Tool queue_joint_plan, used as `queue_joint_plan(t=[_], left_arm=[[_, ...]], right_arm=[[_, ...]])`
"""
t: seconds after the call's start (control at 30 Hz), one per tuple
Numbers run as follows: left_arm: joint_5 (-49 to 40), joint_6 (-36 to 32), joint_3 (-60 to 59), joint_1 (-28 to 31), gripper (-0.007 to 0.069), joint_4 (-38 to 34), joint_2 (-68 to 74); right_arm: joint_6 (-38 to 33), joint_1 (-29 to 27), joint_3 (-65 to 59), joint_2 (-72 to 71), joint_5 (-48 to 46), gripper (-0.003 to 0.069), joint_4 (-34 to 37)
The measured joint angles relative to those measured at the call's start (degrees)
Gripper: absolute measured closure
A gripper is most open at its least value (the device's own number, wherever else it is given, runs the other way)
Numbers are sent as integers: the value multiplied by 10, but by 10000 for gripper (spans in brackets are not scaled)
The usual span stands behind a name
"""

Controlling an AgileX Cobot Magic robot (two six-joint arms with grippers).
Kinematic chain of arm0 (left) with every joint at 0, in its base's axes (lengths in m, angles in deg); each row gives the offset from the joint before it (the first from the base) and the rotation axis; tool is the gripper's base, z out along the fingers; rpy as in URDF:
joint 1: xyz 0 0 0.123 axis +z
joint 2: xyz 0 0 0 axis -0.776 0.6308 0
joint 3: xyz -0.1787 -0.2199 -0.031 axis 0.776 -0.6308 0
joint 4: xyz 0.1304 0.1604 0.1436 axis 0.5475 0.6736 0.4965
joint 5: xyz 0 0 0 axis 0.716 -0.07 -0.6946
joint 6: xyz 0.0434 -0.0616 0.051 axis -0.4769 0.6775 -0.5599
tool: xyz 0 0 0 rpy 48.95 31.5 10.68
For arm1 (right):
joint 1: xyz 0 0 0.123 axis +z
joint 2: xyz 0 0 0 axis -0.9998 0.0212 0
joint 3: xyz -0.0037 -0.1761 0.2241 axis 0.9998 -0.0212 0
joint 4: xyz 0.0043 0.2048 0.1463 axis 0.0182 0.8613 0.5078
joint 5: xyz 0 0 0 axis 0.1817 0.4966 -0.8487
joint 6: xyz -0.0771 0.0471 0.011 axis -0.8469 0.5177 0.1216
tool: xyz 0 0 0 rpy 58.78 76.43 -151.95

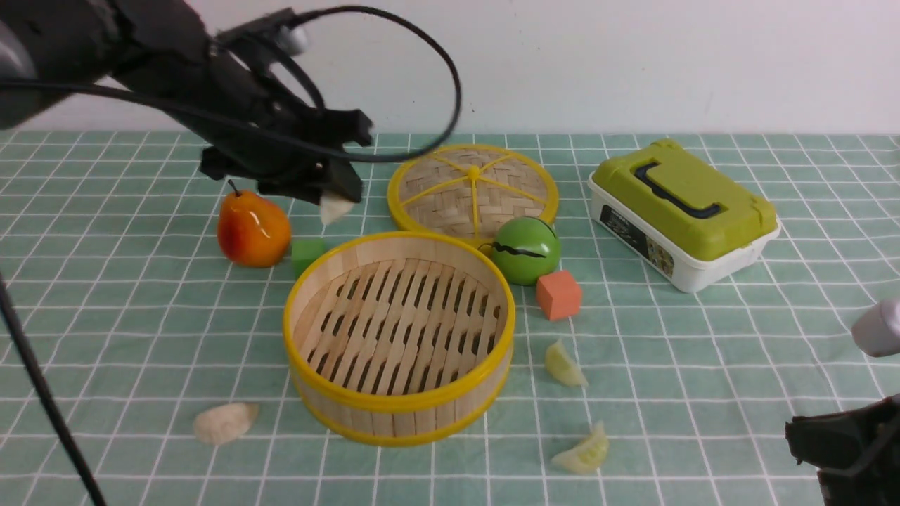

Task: Put the dumplings into the steamer on the table with the blue tablecloth.
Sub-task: 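Place the dumpling into the bamboo steamer basket with the left gripper, then reach for and grasp a dumpling on the table with the left gripper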

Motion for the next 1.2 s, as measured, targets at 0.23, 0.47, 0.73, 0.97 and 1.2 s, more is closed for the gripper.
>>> queue_joint_plan(t=[0.23, 0.47, 0.73, 0.97, 1.2], left_arm=[[36, 97, -1, -54, 440, 107, 102], [73, 104, -2, -59, 337, 125, 133], [35, 104, -4, -59, 235, 148, 93], [-115, 67, -14, -50, 293, 253, -63], [-156, 48, -167, 25, 313, 227, -97]], right_arm=[[0, 0, 0, 0, 0, 653, 1], [0, 0, 0, 0, -2, 650, 1], [-1, 0, 0, 0, -4, 645, 2], [-2, 0, 0, 0, -16, 643, 4], [-2, 0, 0, 0, -16, 639, 9]])
